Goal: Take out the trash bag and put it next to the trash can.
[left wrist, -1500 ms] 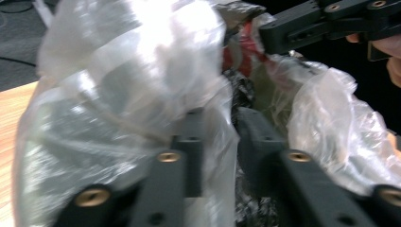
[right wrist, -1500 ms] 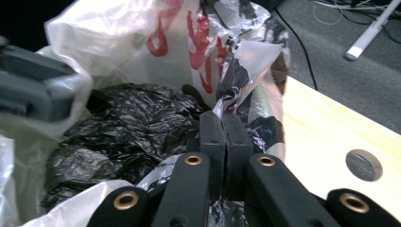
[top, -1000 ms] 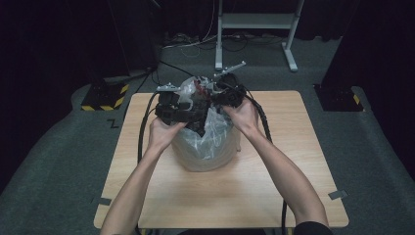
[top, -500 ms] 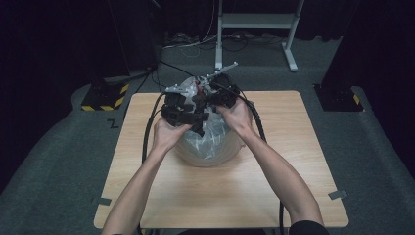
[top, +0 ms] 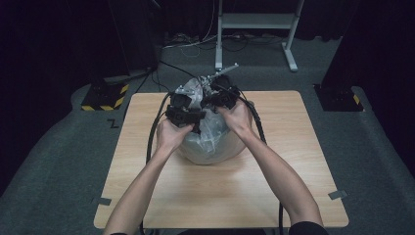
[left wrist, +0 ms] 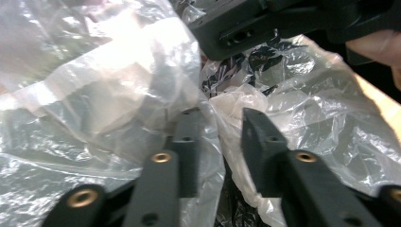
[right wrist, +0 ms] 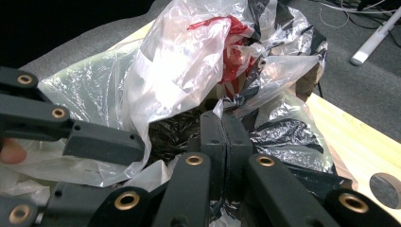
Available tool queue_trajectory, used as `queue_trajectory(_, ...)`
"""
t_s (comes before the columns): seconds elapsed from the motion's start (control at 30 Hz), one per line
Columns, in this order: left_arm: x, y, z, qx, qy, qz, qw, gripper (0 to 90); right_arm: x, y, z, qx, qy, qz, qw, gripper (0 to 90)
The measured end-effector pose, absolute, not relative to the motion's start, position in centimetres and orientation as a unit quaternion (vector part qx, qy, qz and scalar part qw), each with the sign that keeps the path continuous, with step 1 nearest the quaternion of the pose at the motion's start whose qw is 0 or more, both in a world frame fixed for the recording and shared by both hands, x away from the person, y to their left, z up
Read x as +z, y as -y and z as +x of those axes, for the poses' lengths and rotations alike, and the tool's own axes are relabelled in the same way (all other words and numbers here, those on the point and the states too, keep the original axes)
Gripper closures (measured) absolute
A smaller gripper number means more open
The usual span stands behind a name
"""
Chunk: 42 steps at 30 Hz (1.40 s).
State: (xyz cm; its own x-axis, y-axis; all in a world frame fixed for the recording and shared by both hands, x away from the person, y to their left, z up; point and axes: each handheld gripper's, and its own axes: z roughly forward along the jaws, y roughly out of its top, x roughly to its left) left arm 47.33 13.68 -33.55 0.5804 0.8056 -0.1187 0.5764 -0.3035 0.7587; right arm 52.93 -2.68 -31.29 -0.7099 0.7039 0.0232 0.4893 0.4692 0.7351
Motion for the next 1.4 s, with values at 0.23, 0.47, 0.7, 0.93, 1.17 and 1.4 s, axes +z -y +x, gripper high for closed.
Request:
queue_trajectory(0.23,-33.6,-13.2,47.4,0.158,-0.434,0.803,0.376,85.9,-31.3,2.8,52.9,0.379,-0.844,0.353,0.144,89.3)
queue_trajectory(0.47,-33.5,-13.2,47.4,0.162,-0.434,0.804,0.373,90.0,-31.4,3.0,53.0,0.378,-0.842,0.357,0.143,84.0)
queue_trajectory(0.7,-33.4,-13.4,47.3,0.163,-0.434,0.8,0.38,90.0,-31.6,4.0,53.1,0.382,-0.835,0.371,0.141,64.5)
queue_trajectory(0.93,-32.6,-14.0,47.0,0.167,-0.43,0.793,0.397,90.0,-30.6,5.9,52.6,0.403,-0.825,0.371,0.139,53.7)
queue_trajectory(1.17,-31.2,-14.7,47.0,0.173,-0.428,0.784,0.415,90.0,-31.5,9.5,52.4,0.424,-0.806,0.387,0.141,51.1)
queue_trajectory(1.4,-30.8,-15.1,47.1,0.169,-0.429,0.779,0.425,90.0,-33.6,12.8,51.6,0.431,-0.794,0.407,0.134,48.9)
